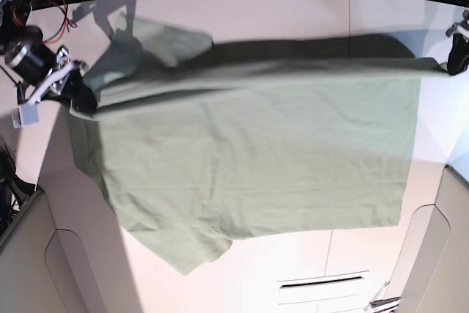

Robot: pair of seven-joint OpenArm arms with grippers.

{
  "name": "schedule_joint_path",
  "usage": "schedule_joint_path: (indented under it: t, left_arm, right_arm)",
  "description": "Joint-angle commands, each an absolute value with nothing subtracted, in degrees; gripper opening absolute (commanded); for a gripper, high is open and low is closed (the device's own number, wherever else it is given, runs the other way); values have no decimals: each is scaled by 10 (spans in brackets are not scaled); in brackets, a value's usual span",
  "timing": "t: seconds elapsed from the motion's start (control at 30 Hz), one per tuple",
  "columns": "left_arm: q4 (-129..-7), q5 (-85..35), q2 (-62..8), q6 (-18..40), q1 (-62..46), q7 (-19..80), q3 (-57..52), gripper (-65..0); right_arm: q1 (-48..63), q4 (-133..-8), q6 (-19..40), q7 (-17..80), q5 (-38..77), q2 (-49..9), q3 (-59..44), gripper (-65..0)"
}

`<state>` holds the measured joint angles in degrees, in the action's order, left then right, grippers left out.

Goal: Fold the T-shirt properly
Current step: 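Lift the shirt edge with both grippers and fold it over the body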

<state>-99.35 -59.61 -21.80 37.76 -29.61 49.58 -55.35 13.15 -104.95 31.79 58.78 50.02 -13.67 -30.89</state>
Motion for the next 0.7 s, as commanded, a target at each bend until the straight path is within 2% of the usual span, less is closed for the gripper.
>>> schedule_joint_path:
  t: [0.0,0.27,0.43,0.67]
  left_arm:
    - [-1001,-593,-231,381,-290,476,-552,-650]
    - [-996,-480,-258,357,-232,435,-465,-650]
    - [-971,-378,-275,309,-194,390,-416,-650]
    - [-938,-371,-286,298,-180,388,-414,-650]
  right_arm:
    - [116,-1054,319,566,495,-146,-303,-650]
    - [43,-959,317,512,405,-146,-211,-650]
    - [2,-879,296,490,361,-146,-192,-650]
    - [-16,-847,285,490,358,-146,-193,-650]
